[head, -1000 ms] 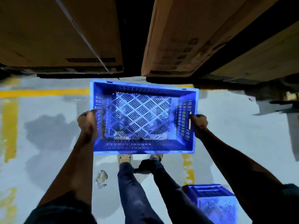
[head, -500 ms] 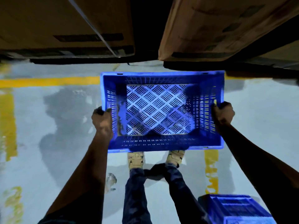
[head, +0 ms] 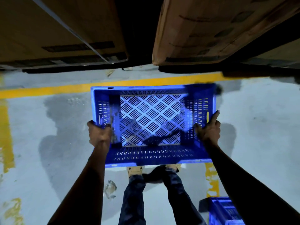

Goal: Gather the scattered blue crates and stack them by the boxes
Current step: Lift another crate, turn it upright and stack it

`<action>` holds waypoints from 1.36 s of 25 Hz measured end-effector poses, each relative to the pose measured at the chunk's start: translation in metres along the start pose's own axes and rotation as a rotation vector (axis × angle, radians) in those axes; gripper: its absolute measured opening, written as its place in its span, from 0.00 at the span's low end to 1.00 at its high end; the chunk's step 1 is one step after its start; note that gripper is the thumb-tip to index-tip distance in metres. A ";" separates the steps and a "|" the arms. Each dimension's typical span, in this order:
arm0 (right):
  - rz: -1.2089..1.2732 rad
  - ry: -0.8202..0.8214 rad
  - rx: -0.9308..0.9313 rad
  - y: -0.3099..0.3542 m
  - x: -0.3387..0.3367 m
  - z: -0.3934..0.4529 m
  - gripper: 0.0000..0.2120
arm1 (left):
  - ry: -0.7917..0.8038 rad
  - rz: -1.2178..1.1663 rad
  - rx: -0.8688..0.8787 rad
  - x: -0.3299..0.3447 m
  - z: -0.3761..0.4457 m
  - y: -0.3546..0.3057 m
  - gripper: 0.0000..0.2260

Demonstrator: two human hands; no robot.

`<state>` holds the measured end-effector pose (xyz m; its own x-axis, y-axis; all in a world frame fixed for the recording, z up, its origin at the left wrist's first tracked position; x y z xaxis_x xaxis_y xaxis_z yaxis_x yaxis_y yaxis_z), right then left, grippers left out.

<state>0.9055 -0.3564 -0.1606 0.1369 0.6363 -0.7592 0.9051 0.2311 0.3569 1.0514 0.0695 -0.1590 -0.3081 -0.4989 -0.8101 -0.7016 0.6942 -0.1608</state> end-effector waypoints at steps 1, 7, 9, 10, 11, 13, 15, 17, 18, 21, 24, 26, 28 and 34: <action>-0.008 0.003 -0.004 -0.001 0.002 0.000 0.52 | 0.014 0.030 0.029 0.001 -0.001 -0.002 0.26; -0.085 -0.030 0.036 0.001 0.010 0.001 0.59 | -0.019 0.101 0.107 0.001 -0.008 0.005 0.28; -0.119 -0.061 0.073 0.005 0.013 -0.003 0.60 | -0.085 0.125 0.107 0.004 -0.021 0.007 0.31; -0.128 -0.088 0.087 0.007 0.013 -0.005 0.60 | -0.120 0.149 0.115 0.006 -0.029 0.007 0.34; -0.130 -0.104 0.096 0.009 0.014 -0.008 0.59 | -0.149 0.173 0.122 0.008 -0.039 0.006 0.37; -0.114 -0.098 0.111 0.014 0.016 -0.019 0.56 | -0.151 0.163 0.111 0.009 -0.060 0.005 0.38; -0.096 -0.108 0.113 0.020 0.017 -0.038 0.51 | -0.124 0.105 0.135 0.008 -0.083 -0.006 0.36; -0.046 -0.106 0.128 0.027 0.017 -0.063 0.46 | -0.087 0.033 0.206 0.002 -0.114 -0.026 0.35; 0.005 -0.086 0.153 0.028 0.016 -0.077 0.44 | -0.041 -0.024 0.253 -0.001 -0.132 -0.036 0.34; 0.252 -0.092 0.287 0.034 0.001 -0.129 0.41 | 0.173 -0.186 0.352 -0.018 -0.182 -0.051 0.28; 0.455 -0.142 0.314 0.040 -0.030 -0.185 0.39 | 0.284 -0.184 0.477 -0.055 -0.215 -0.044 0.18; 0.555 -0.183 0.256 0.046 -0.061 -0.229 0.38 | 0.318 -0.166 0.547 -0.091 -0.242 -0.034 0.14; 0.687 -0.233 0.173 0.052 -0.093 -0.277 0.35 | 0.334 -0.202 0.617 -0.130 -0.276 -0.023 0.11; 0.837 -0.270 0.044 0.033 -0.171 -0.393 0.33 | 0.492 -0.098 0.868 -0.214 -0.366 0.009 0.09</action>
<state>0.7537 -0.1689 0.1948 0.8476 0.3874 -0.3627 0.4793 -0.2655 0.8365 0.8762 -0.0073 0.2194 -0.6430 -0.5972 -0.4794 -0.0869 0.6789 -0.7291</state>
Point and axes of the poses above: each hand's wrist, its own z-axis towards the middle knuckle, its own x-axis out of the palm, y = z × x, the point moved 6 cm from there along z, towards the middle knuckle, and after that the axes turned 12 degrees about z, right-handed, at the moved point
